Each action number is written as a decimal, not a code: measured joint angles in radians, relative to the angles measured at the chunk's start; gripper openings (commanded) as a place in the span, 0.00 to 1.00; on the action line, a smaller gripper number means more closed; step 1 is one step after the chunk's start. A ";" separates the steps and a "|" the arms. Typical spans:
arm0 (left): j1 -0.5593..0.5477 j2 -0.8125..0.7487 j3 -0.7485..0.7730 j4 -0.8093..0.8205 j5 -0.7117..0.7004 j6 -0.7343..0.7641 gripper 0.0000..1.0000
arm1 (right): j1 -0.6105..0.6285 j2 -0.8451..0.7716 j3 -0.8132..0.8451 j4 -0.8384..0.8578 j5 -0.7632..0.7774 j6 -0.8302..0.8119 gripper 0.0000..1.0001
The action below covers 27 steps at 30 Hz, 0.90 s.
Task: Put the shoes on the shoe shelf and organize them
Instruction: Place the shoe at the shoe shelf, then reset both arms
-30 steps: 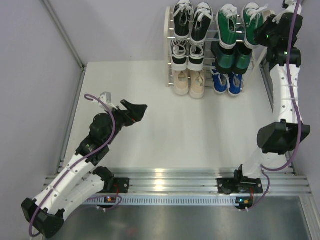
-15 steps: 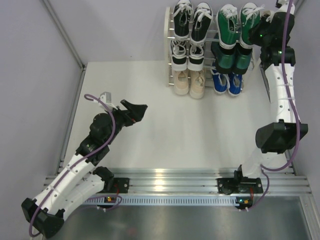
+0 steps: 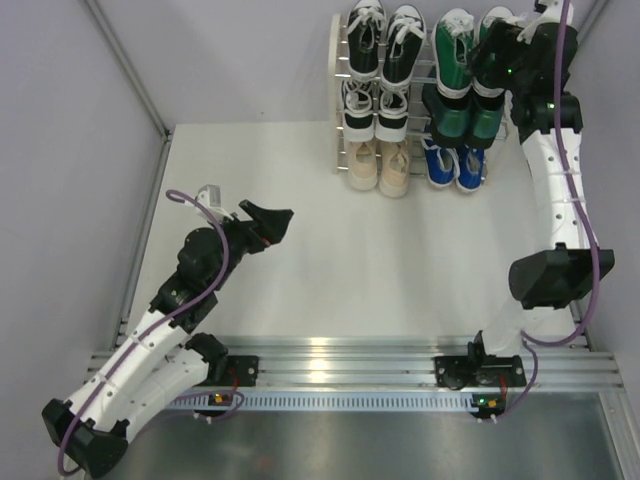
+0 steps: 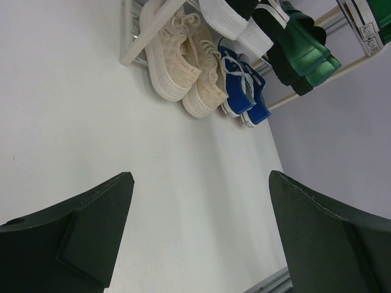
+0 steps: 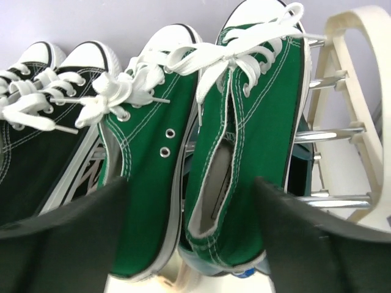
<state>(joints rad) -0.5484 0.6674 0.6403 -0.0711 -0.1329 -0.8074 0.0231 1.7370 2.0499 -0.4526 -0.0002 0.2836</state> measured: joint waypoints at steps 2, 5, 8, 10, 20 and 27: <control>0.000 0.000 0.002 -0.012 -0.008 0.008 0.98 | -0.005 -0.017 0.000 -0.007 -0.005 -0.033 0.99; 0.000 0.002 0.018 -0.043 -0.024 0.031 0.98 | -0.029 -0.073 -0.023 -0.018 -0.048 -0.076 0.99; 0.000 0.010 0.058 -0.085 -0.045 0.074 0.98 | -0.097 -0.187 -0.122 -0.015 -0.159 -0.104 1.00; 0.000 0.024 0.100 -0.122 -0.066 0.114 0.98 | -0.182 -0.283 -0.204 -0.027 -0.267 -0.120 0.99; 0.000 0.109 0.280 -0.324 -0.244 0.289 0.98 | -0.345 -0.735 -0.782 -0.122 -0.253 -0.408 0.99; 0.000 0.106 0.288 -0.406 -0.319 0.317 0.98 | -0.348 -0.851 -0.921 -0.163 0.056 -0.386 0.99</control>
<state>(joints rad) -0.5484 0.7738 0.9283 -0.4774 -0.4519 -0.4904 -0.3244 0.8860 1.1286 -0.6155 0.0559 -0.1020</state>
